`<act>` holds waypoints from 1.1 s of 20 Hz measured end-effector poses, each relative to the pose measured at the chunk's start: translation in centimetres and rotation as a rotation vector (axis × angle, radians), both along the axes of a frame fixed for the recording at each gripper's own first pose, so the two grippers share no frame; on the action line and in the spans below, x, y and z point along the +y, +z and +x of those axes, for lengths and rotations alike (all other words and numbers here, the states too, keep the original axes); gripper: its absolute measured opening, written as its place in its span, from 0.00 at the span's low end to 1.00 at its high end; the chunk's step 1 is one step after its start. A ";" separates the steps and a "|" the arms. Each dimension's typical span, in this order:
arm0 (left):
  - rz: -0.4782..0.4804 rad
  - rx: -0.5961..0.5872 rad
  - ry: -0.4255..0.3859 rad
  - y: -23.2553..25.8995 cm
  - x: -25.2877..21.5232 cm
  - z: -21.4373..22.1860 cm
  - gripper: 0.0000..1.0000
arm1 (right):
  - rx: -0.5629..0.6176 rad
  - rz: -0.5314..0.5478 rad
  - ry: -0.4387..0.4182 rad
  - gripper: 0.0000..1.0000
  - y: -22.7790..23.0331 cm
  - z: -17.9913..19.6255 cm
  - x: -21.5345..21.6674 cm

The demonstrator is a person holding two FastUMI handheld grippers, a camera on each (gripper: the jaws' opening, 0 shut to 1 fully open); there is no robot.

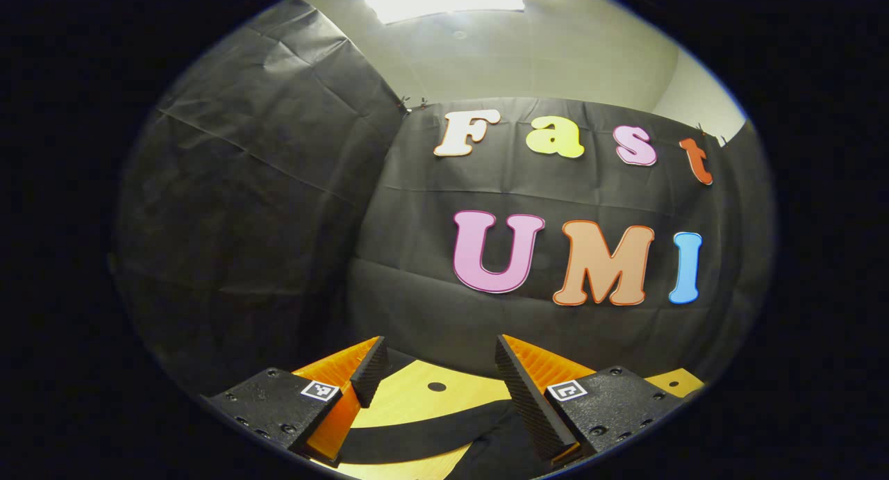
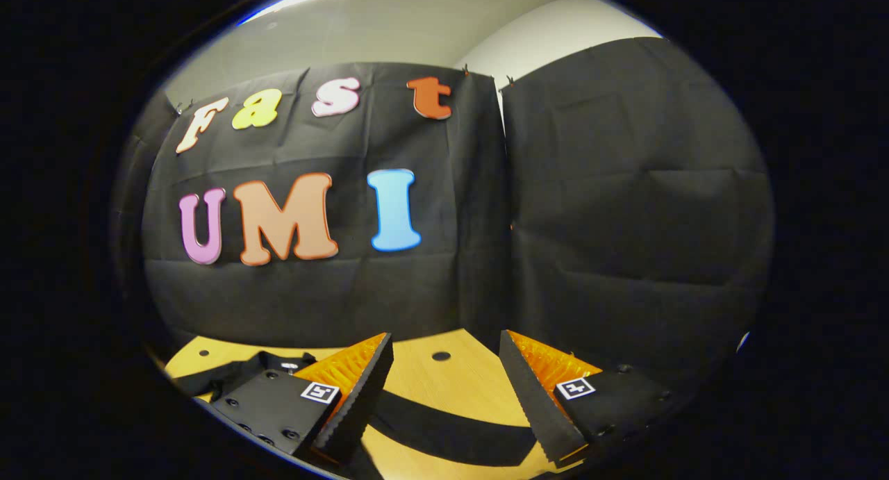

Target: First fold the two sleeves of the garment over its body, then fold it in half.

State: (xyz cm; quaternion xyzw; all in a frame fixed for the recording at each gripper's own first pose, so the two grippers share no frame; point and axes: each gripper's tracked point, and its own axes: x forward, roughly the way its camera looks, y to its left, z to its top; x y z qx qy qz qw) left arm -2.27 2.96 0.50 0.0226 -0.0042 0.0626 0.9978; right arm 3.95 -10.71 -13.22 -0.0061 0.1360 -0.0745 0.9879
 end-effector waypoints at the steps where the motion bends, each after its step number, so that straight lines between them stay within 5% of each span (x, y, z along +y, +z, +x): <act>1: -0.007 0.006 0.014 -0.4 0.4 -0.3 0.92 | 0.091 -0.015 -0.027 0.97 -3.9 0.2 -1.6; 8: 0.011 0.028 0.099 -1.4 3.2 -2.1 0.92 | 0.535 0.118 -0.121 0.94 -22.3 -1.3 -6.8; 13: 0.004 0.057 0.136 -2.5 4.0 -2.2 0.92 | 0.744 -0.005 -0.140 0.99 -27.7 -3.5 -8.3; 19: 0.037 0.073 0.144 -3.2 4.1 -3.6 0.92 | 0.645 0.075 -0.143 0.84 -26.7 -2.7 -7.7; 22: 0.028 0.079 0.133 -3.4 3.9 -3.5 0.92 | 0.644 0.042 -0.091 0.59 -27.0 -2.0 -6.3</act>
